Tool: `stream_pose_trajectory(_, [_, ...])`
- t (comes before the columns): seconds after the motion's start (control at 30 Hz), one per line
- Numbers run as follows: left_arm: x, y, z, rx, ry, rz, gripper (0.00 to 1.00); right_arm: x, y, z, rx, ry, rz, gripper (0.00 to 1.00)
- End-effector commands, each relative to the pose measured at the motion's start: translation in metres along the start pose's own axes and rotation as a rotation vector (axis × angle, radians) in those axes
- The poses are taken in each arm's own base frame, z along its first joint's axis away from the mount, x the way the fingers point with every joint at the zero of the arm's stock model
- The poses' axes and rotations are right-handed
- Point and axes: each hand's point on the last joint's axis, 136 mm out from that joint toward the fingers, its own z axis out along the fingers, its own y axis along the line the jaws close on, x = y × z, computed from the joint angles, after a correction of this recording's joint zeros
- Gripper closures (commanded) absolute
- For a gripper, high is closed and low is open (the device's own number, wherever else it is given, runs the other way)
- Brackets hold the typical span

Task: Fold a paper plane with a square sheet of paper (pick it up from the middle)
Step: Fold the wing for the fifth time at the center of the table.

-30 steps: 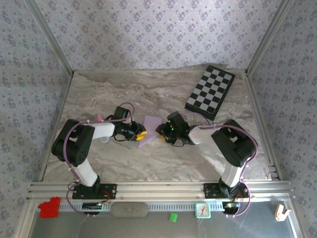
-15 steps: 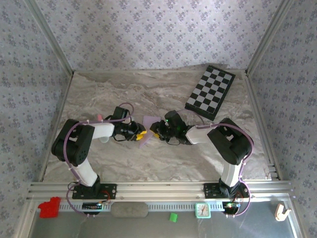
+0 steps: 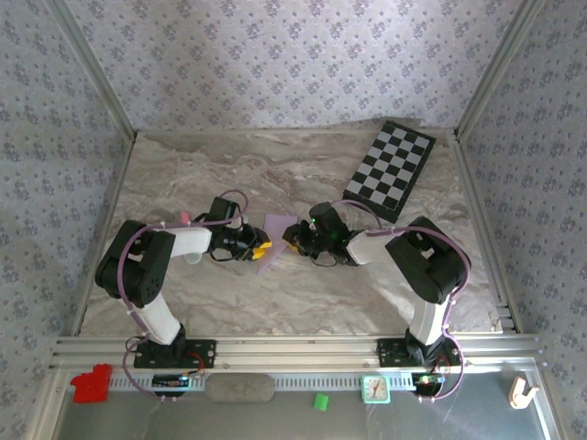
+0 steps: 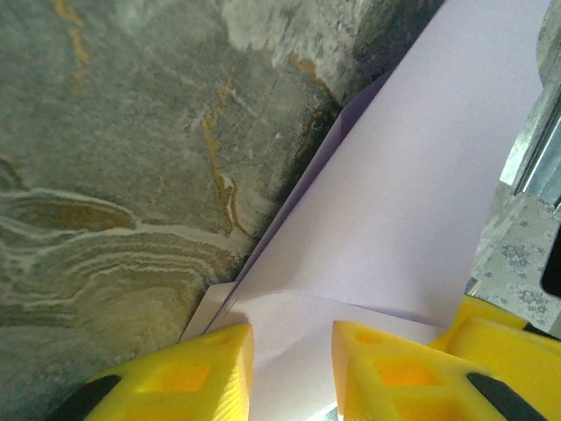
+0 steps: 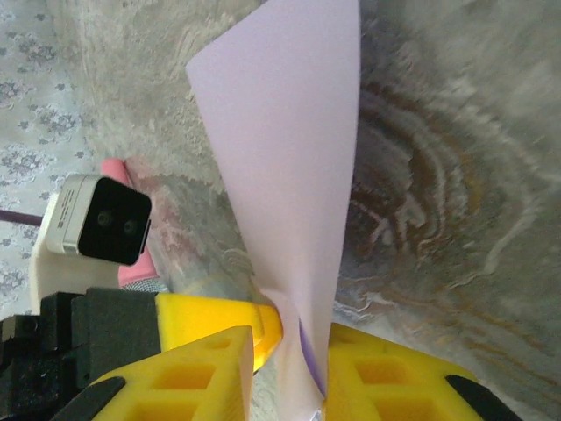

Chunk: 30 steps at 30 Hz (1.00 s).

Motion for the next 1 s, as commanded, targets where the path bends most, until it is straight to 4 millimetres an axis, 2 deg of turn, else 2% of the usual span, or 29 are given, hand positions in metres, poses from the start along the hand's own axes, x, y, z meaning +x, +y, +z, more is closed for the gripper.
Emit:
stream_pose_trajectory(0.0, [0.008, 0.052, 0.006, -0.161, 0.021, -0.087, 0.69, -0.001, -0.004, 0.002, 0.018, 0.021, -0.012, 0.77])
stream_pose_trajectory(0.13, [0.006, 0.046, 0.004, -0.151, 0.020, -0.060, 0.69, -0.001, -0.006, 0.003, 0.022, 0.033, 0.001, 0.88])
stream_pose_trajectory(0.23, [0.002, 0.032, 0.000, -0.120, 0.005, -0.015, 0.65, -0.001, -0.006, 0.000, 0.033, 0.022, -0.002, 0.97])
stream_pose_trajectory(0.4, [-0.002, -0.010, -0.026, -0.055, -0.079, 0.159, 0.54, -0.009, -0.003, -0.020, 0.067, -0.070, -0.032, 1.00])
stream_pose_trajectory(0.5, [0.000, -0.023, -0.040, -0.083, -0.146, 0.312, 0.49, -0.015, -0.001, -0.037, 0.082, -0.139, -0.029, 1.00])
stream_pose_trajectory(0.6, [0.007, -0.036, -0.047, -0.083, -0.186, 0.464, 0.39, -0.019, -0.007, -0.050, 0.089, -0.194, 0.013, 1.00])
stream_pose_trajectory(0.77, [0.026, -0.059, -0.047, -0.067, -0.247, 0.748, 0.24, -0.026, -0.023, -0.070, 0.127, -0.269, 0.100, 1.00])
stream_pose_trajectory(0.97, [0.053, -0.079, -0.036, -0.010, -0.319, 1.063, 0.20, -0.026, -0.034, -0.085, 0.177, -0.302, 0.188, 1.00])
